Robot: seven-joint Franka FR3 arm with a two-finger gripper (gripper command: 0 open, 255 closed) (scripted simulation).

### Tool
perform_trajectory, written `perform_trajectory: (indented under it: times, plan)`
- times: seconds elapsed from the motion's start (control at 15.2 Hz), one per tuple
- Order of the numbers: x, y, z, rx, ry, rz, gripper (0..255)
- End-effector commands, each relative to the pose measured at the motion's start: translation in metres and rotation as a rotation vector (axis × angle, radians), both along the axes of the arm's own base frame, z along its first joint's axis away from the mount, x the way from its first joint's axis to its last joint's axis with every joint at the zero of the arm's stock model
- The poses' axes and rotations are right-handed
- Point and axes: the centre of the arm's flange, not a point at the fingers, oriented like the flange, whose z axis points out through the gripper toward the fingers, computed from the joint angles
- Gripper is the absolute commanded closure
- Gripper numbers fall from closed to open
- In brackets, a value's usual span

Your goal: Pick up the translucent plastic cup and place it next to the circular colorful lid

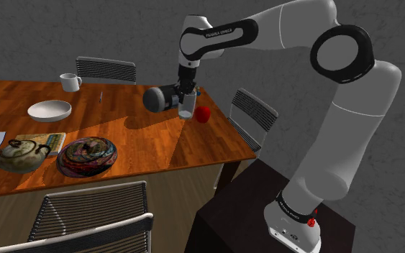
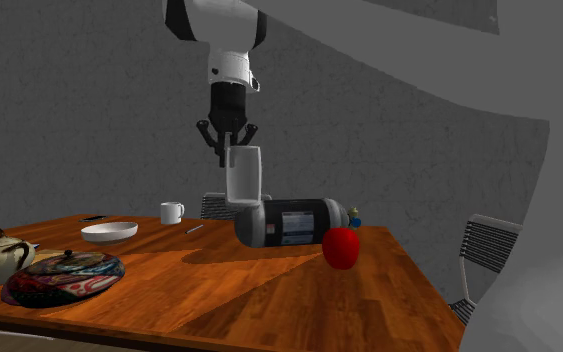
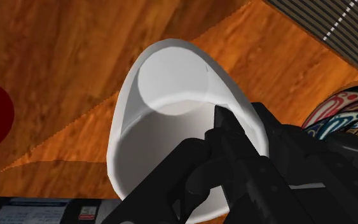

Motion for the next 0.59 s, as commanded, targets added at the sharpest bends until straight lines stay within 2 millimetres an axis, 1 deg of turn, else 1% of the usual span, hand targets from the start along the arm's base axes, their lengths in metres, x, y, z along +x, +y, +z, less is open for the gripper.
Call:
perform_trajectory:
  times: [0.0, 0.53]
  plan:
    - [0.000, 0.026, 0.001, 0.000, -0.001, -0.002, 255]
    - [0.004, 0.131, 0.002, 0.000, -0.001, -0.002, 255]
